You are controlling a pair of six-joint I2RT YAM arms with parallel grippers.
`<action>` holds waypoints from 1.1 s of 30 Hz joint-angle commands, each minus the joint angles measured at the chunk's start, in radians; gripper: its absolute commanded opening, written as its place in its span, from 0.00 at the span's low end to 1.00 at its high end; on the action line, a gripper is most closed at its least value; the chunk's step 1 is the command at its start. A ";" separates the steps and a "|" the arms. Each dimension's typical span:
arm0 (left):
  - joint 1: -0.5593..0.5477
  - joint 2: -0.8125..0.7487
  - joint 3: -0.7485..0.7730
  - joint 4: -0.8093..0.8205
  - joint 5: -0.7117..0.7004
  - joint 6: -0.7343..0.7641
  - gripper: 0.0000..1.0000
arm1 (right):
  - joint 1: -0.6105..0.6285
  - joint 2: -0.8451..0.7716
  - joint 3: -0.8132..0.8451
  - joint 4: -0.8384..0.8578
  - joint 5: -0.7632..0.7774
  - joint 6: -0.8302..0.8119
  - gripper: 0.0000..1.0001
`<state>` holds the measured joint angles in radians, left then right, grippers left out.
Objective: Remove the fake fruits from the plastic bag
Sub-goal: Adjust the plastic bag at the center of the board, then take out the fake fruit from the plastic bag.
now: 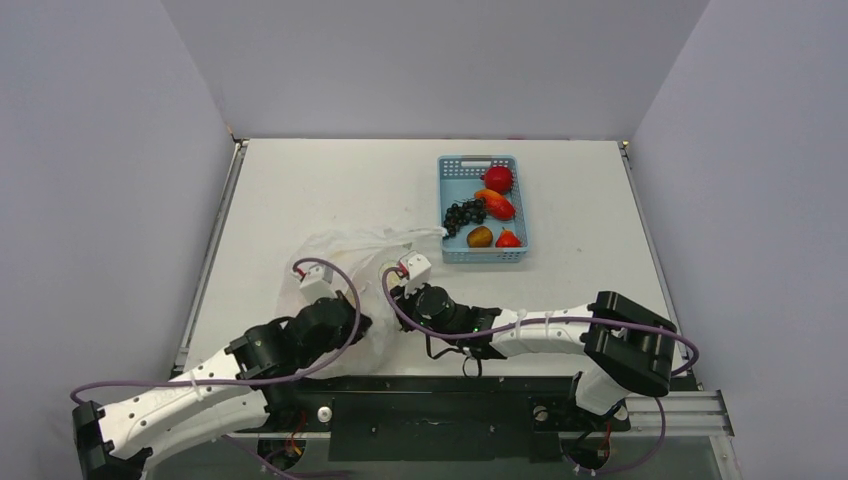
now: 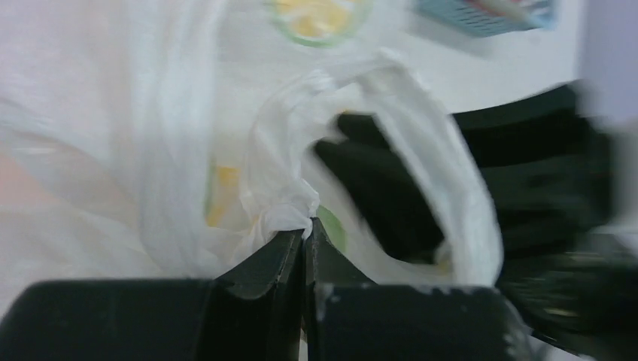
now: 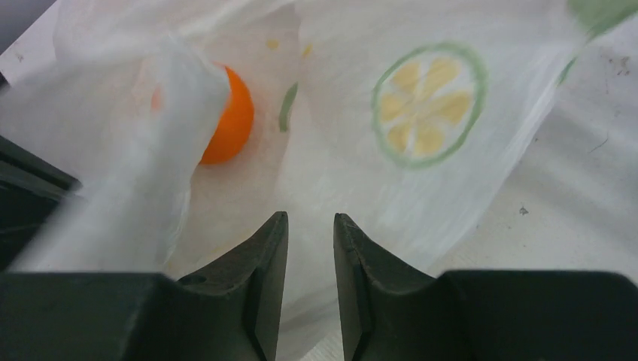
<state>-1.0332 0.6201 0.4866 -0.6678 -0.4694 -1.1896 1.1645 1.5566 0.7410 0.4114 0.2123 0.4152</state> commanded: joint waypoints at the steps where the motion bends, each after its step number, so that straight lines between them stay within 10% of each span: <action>1: 0.100 0.178 0.254 0.414 0.210 0.300 0.00 | -0.029 -0.032 -0.043 0.087 -0.090 0.051 0.27; 7: 0.044 0.293 0.326 0.313 0.308 0.305 0.00 | -0.092 -0.063 -0.101 0.116 -0.125 0.101 0.31; 18: 0.030 -0.405 -0.073 -0.178 0.079 -0.038 0.00 | -0.052 -0.078 -0.091 0.096 -0.095 0.093 0.37; 30: 0.030 -0.450 -0.034 -0.098 0.092 0.002 0.00 | -0.008 0.110 0.076 0.172 -0.148 0.094 0.48; 33: 0.030 -0.354 0.065 -0.127 0.117 0.057 0.29 | -0.006 0.174 0.111 0.205 -0.154 0.106 0.51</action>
<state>-1.0061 0.1707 0.4164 -0.8223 -0.3809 -1.1961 1.1503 1.6718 0.7921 0.5232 0.0830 0.5076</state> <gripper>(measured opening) 0.185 0.493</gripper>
